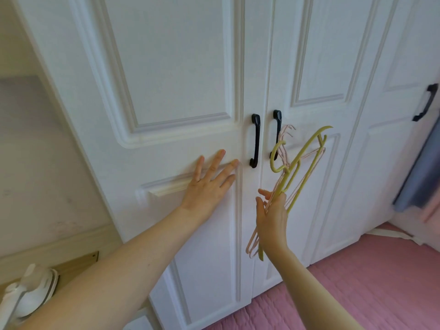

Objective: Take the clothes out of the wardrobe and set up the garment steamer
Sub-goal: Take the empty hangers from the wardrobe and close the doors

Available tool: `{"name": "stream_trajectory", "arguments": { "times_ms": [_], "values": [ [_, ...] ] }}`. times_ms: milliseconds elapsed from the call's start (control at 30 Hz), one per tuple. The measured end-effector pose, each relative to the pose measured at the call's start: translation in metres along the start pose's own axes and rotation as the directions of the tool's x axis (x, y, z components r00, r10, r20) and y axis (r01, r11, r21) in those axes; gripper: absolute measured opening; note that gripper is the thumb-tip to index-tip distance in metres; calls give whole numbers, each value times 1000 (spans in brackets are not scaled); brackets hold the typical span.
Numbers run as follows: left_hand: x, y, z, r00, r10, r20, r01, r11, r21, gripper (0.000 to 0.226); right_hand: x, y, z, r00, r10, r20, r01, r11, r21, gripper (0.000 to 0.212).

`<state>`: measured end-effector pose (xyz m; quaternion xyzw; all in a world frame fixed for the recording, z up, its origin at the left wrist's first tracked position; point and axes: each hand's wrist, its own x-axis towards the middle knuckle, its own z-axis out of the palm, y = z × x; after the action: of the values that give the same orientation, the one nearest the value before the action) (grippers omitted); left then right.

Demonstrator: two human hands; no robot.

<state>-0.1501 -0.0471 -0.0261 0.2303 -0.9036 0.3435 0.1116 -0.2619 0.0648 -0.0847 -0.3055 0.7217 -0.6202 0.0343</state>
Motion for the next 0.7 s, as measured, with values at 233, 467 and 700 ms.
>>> {"name": "stream_trajectory", "arguments": {
  "times_ms": [233,467,700],
  "values": [
    [-38,-5,-10,995,-13,102,45,949,-312,57,-57,-21,-42,998,57,40,-57,998,12,19],
    [-103,-3,-30,994,-63,94,112,451,-886,40,-125,-41,-55,997,44,67,-48,997,61,17],
    [-183,-6,-71,960,-121,251,244,-73,-967,31,-218,-64,-47,975,81,206,-108,986,125,16]
  ]
}}
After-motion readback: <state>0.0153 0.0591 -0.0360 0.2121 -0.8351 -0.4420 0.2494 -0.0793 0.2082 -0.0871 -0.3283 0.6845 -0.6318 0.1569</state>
